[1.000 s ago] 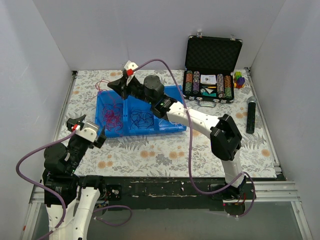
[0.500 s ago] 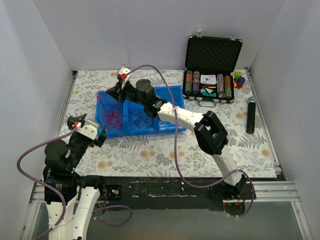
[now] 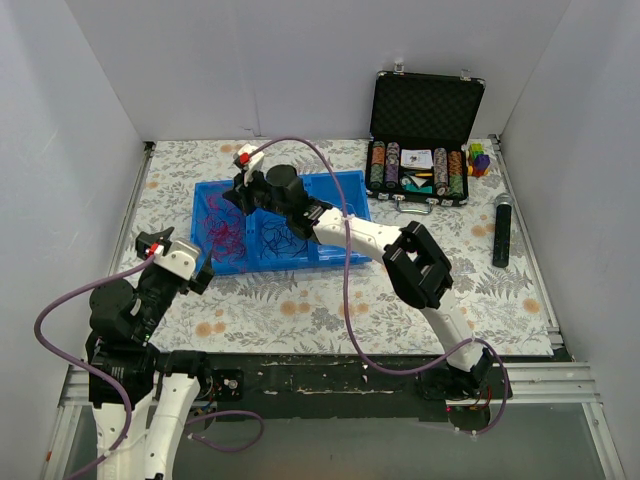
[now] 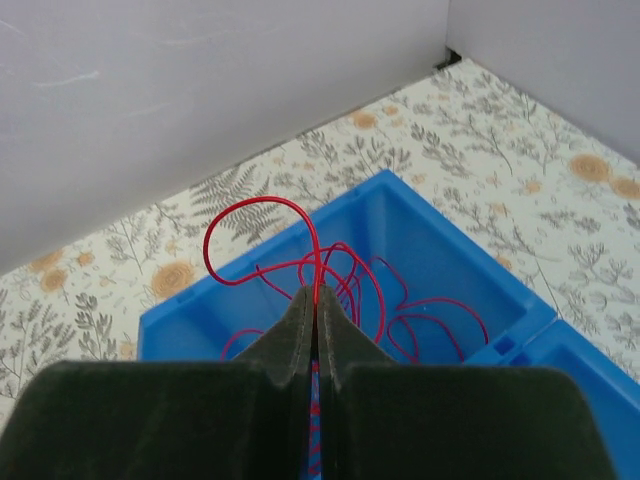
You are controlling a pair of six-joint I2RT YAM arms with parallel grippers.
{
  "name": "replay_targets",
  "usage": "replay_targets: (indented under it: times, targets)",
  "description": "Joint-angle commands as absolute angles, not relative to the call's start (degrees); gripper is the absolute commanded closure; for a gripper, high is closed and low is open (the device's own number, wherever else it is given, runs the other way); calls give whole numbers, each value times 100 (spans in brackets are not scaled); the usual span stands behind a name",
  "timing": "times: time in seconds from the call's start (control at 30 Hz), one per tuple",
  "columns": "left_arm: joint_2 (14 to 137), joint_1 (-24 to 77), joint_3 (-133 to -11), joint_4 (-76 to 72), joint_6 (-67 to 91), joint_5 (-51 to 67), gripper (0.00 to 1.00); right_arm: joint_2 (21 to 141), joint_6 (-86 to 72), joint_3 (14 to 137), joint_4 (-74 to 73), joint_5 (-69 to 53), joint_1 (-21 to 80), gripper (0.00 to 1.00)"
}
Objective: Untangle the cables
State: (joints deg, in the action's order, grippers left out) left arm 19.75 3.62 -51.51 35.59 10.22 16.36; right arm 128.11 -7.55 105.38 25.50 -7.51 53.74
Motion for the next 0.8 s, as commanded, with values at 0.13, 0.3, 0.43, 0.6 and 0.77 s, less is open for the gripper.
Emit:
replay_targets:
  times: [0.13, 0.3, 0.43, 0.6, 0.77]
  targets:
    - [2109, 396, -5353, 3498, 1107, 1731, 15, 12850, -879, 10478, 1643, -457, 5484, 64]
    - [2399, 396, -5449, 3507, 1396, 1714, 7, 12455, -958, 10073, 1714, -483, 5528, 22]
    - [3056, 396, -5721, 3419, 1958, 1372, 2, 11867, -976, 9582, 1819, -475, 5528, 16]
    - [4190, 396, -6345, 3550, 2627, 546, 2, 10637, -941, 8413, 2022, -229, 5520, 15]
    - [5139, 396, -6977, 3849, 3136, 80, 2, 9459, -1028, 7674, 1058, 718, 5520, 14]
